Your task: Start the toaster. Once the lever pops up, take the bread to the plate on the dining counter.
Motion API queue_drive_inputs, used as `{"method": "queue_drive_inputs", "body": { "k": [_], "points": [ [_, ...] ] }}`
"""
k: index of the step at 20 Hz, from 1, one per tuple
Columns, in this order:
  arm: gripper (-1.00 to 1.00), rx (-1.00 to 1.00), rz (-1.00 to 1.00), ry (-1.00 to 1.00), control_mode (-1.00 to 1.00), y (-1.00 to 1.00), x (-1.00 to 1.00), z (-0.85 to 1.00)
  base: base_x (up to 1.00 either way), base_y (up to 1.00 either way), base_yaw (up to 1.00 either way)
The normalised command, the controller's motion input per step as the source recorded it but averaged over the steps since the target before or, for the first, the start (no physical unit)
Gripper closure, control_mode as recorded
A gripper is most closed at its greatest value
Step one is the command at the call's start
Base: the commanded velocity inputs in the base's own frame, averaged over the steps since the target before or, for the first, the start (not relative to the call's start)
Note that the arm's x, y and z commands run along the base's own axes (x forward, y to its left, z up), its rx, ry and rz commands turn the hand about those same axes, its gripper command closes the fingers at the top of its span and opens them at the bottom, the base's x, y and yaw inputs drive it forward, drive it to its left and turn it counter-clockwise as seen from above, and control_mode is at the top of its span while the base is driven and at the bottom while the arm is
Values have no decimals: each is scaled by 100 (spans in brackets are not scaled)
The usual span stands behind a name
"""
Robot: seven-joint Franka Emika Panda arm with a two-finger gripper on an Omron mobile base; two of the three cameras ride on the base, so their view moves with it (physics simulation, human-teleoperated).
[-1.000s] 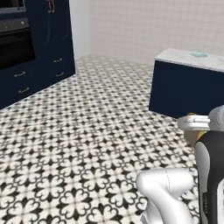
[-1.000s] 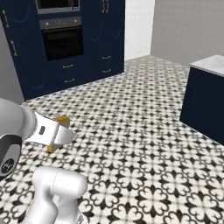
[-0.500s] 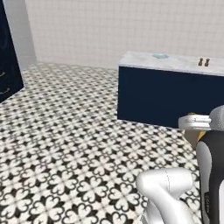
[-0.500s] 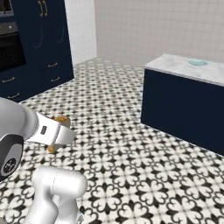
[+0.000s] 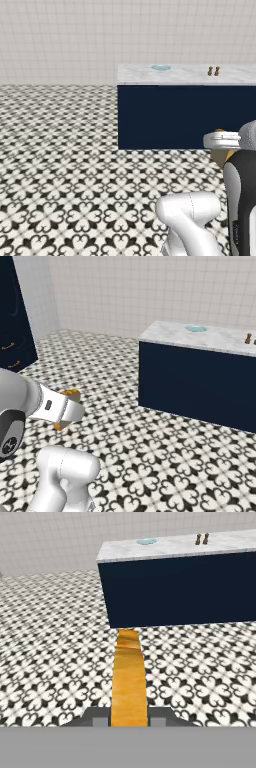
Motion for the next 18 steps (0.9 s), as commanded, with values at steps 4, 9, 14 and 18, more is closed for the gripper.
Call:
{"method": "queue_drive_inputs", "body": {
  "k": [4,9,14,18],
  "points": [
    [100,0,0,0,100,0,0,0,99,100,-41],
    [100,0,0,0,100,0,0,0,98,100,-37],
    [100,0,0,0,100,0,0,0,90,100,-34],
    [100,0,0,0,100,0,0,0,91,100,-32]
  ]
}}
